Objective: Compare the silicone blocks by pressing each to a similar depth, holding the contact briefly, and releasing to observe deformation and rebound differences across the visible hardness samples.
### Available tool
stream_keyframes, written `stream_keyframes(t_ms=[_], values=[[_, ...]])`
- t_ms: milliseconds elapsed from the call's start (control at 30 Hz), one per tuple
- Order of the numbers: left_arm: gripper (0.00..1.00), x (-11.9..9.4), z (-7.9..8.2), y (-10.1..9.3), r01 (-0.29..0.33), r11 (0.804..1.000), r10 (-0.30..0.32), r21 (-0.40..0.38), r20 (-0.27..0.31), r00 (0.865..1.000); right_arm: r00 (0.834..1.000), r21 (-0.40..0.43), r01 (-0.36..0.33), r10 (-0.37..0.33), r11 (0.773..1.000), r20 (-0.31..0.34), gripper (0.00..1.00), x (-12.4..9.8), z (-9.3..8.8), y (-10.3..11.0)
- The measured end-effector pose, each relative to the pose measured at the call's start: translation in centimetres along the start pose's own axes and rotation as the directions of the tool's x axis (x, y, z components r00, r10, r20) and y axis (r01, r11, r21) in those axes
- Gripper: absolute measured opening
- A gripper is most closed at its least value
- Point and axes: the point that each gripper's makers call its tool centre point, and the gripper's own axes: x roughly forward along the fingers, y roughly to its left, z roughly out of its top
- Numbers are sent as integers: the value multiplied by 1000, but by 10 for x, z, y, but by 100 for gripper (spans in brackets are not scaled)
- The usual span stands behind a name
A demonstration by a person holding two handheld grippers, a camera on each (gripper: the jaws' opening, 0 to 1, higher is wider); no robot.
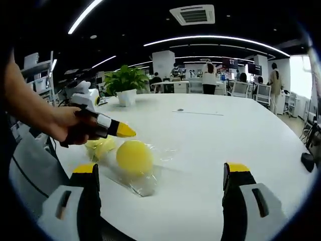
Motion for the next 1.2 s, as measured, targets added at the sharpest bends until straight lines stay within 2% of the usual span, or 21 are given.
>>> stream_keyframes(t_ms=[200, 267, 300, 333, 400, 700, 833, 900, 967, 1067, 1100, 1133, 1167, 1200], values=[[0, 5, -7, 9, -25, 999, 26, 43, -33, 999, 1000, -8, -7, 7, 1000, -7, 96, 2, -1, 1], [0, 9, -12, 12, -32, 998, 36, 58, -69, 997, 1000, -10, -8, 7, 1000, -11, 96, 2, -2, 1], [0, 10, -16, 18, -57, 994, 66, 93, -96, 993, 1000, -12, -7, 7, 1000, -14, 96, 2, -2, 1], [0, 12, -18, 20, -67, 992, 78, 103, -100, 992, 1000, -11, -9, 8, 1000, -16, 96, 2, -3, 1], [0, 16, -23, 24, -80, 993, 89, 83, -120, 989, 1000, -16, -9, 9, 1000, -24, 96, 3, -4, 2], [0, 18, -23, 26, -80, 990, 95, 118, -120, 988, 999, -21, -10, 9, 1000, -36, 96, 4, -5, 2], [1, 19, -24, 27, -91, 976, 121, 200, -147, 982, 999, -24, -10, 9, 1000, -38, 96, 4, -6, 2], [5, 18, -21, 32, -121, 963, 157, 242, -136, 978, 999, -24, -8, 7, 1000, -41, 96, 4, -7, 1], [13, 16, -18, 37, -141, 967, 172, 212, -131, 976, 999, -24, -4, 3, 1000, -38, 96, 4, -6, 1], [21, 12, -14, 41, -149, 959, 184, 243, -127, 975, 999, -21, -3, 2, 1000, -39, 96, 4, -6, 1], [24, 10, -8, 39, -143, 961, 169, 235, -96, 981, 999, -23, -1, 0, 1000, -42, 96, 4, -7, 0], [31, 8, 16, 25, -86, 973, 78, 212, 44, 996, 999, -30, 2, -3, 1000, -46, 96, 4, -7, 0], [37, 4, 21, 25, -94, 977, 83, 193, 63, 995, 999, -35, 3, -5, 999, -48, 96, 4, -7, 0], [42, 0, 22, 24, -84, 982, 75, 170, 57, 996, 999, -39, 3, -5, 999, -51, 96, 4, -7, 1]])
